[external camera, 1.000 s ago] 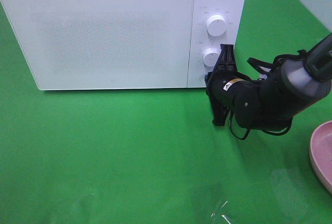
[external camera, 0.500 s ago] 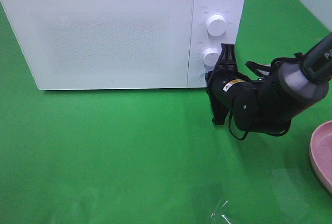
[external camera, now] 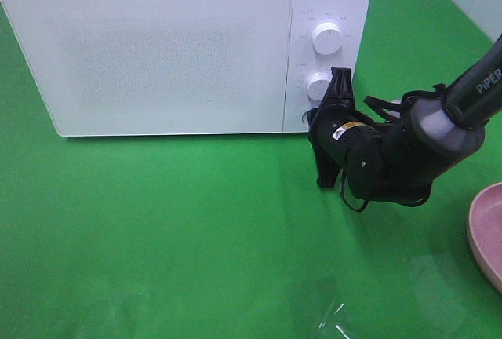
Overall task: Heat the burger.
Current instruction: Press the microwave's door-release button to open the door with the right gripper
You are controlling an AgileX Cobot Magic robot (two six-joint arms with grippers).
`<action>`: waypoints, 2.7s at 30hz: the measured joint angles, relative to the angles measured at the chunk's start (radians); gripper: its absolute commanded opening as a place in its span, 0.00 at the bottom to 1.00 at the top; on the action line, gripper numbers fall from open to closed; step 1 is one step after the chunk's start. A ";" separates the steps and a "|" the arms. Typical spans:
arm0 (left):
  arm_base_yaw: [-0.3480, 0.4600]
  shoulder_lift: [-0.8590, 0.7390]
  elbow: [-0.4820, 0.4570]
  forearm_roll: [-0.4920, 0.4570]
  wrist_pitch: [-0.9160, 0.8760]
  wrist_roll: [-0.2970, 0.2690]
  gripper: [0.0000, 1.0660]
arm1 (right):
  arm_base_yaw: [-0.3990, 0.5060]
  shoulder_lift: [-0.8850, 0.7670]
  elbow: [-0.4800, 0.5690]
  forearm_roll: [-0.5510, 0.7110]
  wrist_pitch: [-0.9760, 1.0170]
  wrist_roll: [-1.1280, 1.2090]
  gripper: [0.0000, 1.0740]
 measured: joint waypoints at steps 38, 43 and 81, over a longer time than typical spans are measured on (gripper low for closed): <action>0.000 0.000 0.000 0.000 0.000 0.000 0.92 | -0.001 0.052 -0.086 0.084 0.053 -0.107 0.00; 0.000 0.000 0.000 0.000 0.000 0.000 0.92 | -0.001 0.052 -0.087 0.096 0.055 -0.117 0.00; 0.000 0.000 0.000 0.000 0.000 0.000 0.92 | -0.061 -0.201 -0.035 -0.082 0.461 -0.417 0.00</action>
